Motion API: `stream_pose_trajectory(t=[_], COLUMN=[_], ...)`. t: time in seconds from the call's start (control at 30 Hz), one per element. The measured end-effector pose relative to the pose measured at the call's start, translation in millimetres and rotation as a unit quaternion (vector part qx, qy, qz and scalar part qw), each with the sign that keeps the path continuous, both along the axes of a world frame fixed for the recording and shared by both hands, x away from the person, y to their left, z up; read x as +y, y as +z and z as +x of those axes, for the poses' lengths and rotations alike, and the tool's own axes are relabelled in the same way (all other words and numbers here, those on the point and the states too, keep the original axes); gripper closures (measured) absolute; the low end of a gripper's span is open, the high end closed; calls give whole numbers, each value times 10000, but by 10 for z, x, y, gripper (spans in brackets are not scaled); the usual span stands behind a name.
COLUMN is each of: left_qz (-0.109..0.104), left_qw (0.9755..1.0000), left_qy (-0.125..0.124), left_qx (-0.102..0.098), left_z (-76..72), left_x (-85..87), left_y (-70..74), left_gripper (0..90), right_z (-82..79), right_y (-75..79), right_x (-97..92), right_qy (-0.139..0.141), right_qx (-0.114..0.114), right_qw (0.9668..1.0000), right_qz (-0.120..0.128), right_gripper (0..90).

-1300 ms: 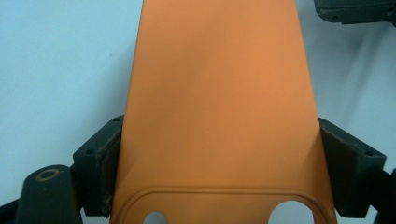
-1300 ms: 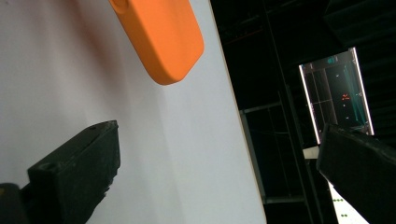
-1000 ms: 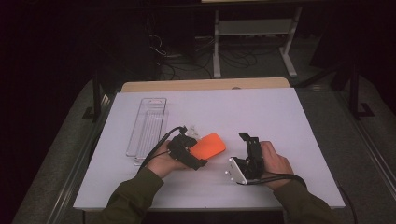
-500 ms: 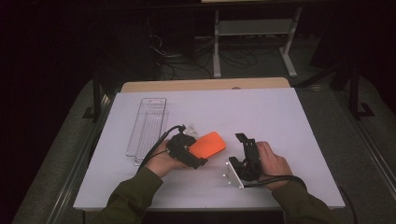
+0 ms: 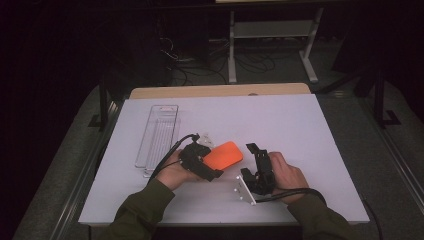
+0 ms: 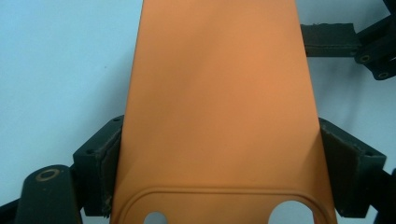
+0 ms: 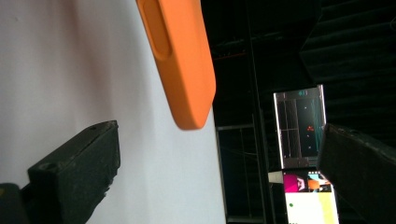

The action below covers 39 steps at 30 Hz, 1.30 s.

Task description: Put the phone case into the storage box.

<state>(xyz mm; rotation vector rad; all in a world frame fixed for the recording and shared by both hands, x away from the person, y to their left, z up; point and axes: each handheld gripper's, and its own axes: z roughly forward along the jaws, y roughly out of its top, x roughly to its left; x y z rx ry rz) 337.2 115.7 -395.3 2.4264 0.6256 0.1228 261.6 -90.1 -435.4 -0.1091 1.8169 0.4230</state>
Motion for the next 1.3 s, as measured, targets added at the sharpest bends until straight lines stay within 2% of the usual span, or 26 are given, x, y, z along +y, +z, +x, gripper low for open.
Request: stream_pose_trajectory(t=[0.1, 0.13, 0.2, 0.23, 0.27, 0.4, 0.43, 0.63, 0.87, 1.1, 1.13, 1.17, 1.2, 1.3], left_qz=[-30, -136, -178, -48, -19, -170, -35, -69, -25, -45, -178, -168, -21, -71], left_qw=[10000, 9999, 9998, 10000, 10000, 9998, 9999, 9999, 9999, 9999, 9998, 9998, 9999, 9999], left_qy=[2, 71, 111, -25, -64, 50, -76, -36, -101, -100, 9, -7, -133, -80], left_qx=[-6, -14, -3, -50, -59, -34, -67, -69, -65, -65, -43, -46, -70, -18], left_z=[2, -6, -8, 12, 20, 10, 27, 33, 35, 28, 14, 16, 32, 18], left_x=[3, -7, -2, 17, 25, 25, 45, 56, 50, 43, 27, 28, 45, 34], left_y=[6, 2, 7, 21, 24, 23, 38, 45, 45, 38, 27, 28, 42, 36], left_gripper=[155, 155, 155, 155, 155, 155, 155, 155, 155, 155, 155, 155, 155, 155], right_z=[12, 14, 15, 17, 14, 41, 52, 82, 109, 76, 69, 63, 60, 45], right_y=[2, 2, 5, 11, 8, 8, 7, -18, -86, -106, -105, -103, -101, -102], right_x=[31, 44, 80, 92, 108, 169, 183, 279, 385, 396, 394, 395, 397, 399], right_qy=[51, 58, 81, 125, 121, 177, 208, 316, 432, 491, 516, 524, 522, 549], right_qx=[-30, -20, -86, -72, -82, -154, -166, -269, -374, -522, -565, -597, -583, -615], right_qw=[10000, 10000, 9999, 9998, 9998, 9996, 9995, 9988, 9969, 9959, 9955, 9953, 9954, 9951], right_qz=[-46, -48, -60, -127, -100, -140, -186, -245, -545, -551, -554, -547, -554, -555], right_gripper=[0, 0, 0, 0, 0, 0, 0, 0, 0, 6, 14, 21, 32, 65])
